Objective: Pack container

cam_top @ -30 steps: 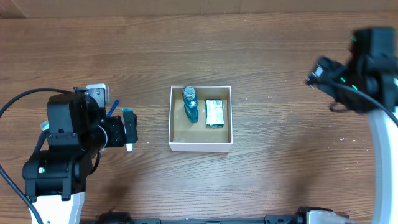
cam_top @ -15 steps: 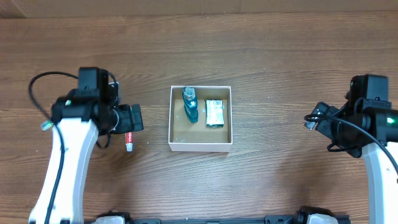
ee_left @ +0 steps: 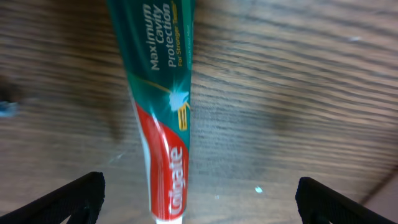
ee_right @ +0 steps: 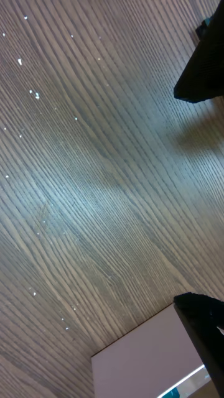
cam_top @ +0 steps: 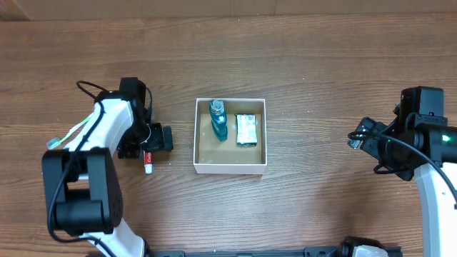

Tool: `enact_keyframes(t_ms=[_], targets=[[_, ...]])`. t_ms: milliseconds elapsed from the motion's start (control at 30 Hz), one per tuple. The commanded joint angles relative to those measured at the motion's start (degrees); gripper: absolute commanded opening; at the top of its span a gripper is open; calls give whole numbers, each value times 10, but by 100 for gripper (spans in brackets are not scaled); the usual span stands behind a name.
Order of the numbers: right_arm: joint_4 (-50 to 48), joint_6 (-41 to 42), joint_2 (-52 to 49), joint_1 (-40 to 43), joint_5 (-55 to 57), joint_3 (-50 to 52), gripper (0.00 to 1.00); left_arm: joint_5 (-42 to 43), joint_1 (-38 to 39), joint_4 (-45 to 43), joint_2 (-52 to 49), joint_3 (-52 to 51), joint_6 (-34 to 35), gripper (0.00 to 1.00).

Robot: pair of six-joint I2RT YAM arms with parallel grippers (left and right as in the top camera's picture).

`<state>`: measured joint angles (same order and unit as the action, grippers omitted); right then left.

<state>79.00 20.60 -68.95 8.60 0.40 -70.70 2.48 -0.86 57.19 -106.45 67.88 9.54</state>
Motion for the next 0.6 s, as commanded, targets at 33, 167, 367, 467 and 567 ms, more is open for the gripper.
enact_keyframes(t_ms=[33, 167, 367, 467, 567], targets=[[-3, -10, 6, 2, -1, 3, 100, -7, -3, -10, -49, 9, 12, 100], [-3, -12, 6, 2, -1, 3, 100, -21, -3, -12, -68, 9, 23, 100], [-4, -12, 6, 2, -1, 3, 100, -31, -3, -11, -71, 9, 23, 74], [-3, -12, 6, 2, -1, 3, 100, -31, -3, -12, -71, 9, 23, 47], [-3, -12, 6, 2, -1, 3, 100, -31, -3, -18, -71, 9, 23, 31]])
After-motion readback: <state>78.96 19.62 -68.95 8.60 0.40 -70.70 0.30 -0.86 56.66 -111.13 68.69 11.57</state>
